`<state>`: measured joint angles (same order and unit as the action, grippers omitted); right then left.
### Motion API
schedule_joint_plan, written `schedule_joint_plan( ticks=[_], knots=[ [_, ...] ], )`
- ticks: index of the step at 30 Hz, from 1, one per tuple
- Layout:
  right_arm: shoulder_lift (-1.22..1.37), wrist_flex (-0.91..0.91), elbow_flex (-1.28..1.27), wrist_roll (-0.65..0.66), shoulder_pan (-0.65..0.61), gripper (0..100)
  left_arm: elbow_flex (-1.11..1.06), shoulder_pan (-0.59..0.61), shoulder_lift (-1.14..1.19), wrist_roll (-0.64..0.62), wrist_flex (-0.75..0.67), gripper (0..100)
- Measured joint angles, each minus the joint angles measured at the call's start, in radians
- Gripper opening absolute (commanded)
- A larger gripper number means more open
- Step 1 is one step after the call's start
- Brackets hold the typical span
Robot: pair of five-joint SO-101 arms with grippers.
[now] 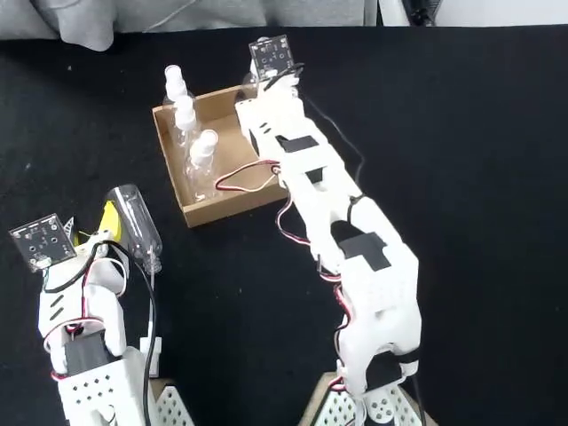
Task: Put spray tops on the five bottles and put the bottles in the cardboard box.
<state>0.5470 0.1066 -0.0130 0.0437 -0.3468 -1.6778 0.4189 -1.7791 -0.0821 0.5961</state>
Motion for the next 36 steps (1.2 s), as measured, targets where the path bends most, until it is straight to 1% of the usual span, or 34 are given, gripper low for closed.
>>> schedule_joint_plan(
  ticks=[3, 8, 13, 29, 36],
  knots=[
    [0.0, 0.005, 0.0, 0.003, -0.008, 29.0, 0.0, 0.0, 0.0, 0.0, 0.0, 20],
    [0.0, 0.006, 0.0, 0.057, -0.006, 29.0, 0.0, 0.0, 0.0, 0.0, 0.0, 20],
    [0.0, 0.006, 0.0, 0.066, -0.006, 29.0, 0.0, 0.0, 0.0, 0.0, 0.0, 20],
    [-0.034, 0.213, 0.0, 0.066, -0.006, 28.9, 0.0, 0.0, 0.0, 0.0, 0.0, 20],
    [-0.172, 0.31, -0.061, 0.066, -0.006, 28.6, 0.0, 0.0, 0.0, 0.0, 0.0, 20]
  ],
)
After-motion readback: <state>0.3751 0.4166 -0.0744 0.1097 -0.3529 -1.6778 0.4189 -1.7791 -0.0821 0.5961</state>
